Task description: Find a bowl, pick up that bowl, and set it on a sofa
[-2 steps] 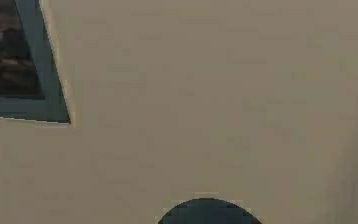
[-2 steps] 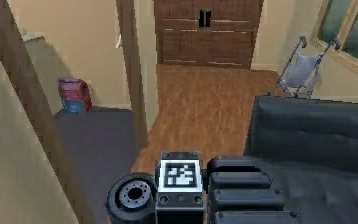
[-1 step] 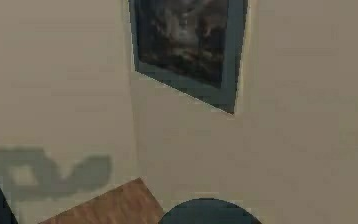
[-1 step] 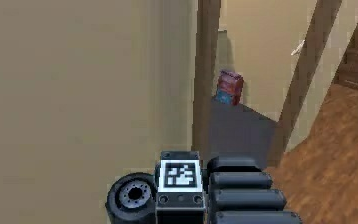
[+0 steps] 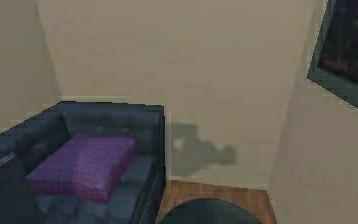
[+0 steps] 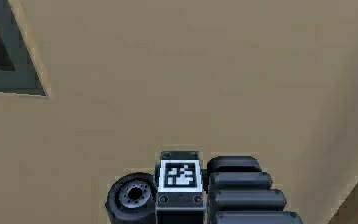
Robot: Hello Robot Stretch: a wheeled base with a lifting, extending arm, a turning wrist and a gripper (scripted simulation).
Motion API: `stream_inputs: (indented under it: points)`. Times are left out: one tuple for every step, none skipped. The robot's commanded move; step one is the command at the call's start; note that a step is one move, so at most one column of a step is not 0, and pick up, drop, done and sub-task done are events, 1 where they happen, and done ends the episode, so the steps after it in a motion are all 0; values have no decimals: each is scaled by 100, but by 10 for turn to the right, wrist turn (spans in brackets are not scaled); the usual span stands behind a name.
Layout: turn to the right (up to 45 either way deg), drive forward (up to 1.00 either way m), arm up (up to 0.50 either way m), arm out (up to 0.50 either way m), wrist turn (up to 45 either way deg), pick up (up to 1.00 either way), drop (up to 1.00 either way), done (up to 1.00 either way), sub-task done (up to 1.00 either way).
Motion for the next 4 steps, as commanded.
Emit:
stream_inputs:
  points:
    - [-360, 0, 0, 0, 0, 0, 0, 0, 0]
    - [-450, 0, 0, 0, 0, 0, 0, 0, 0]
    - [-450, 0, 0, 0, 0, 0, 0, 0, 0]
    - [-450, 0, 0, 0, 0, 0, 0, 0, 0]
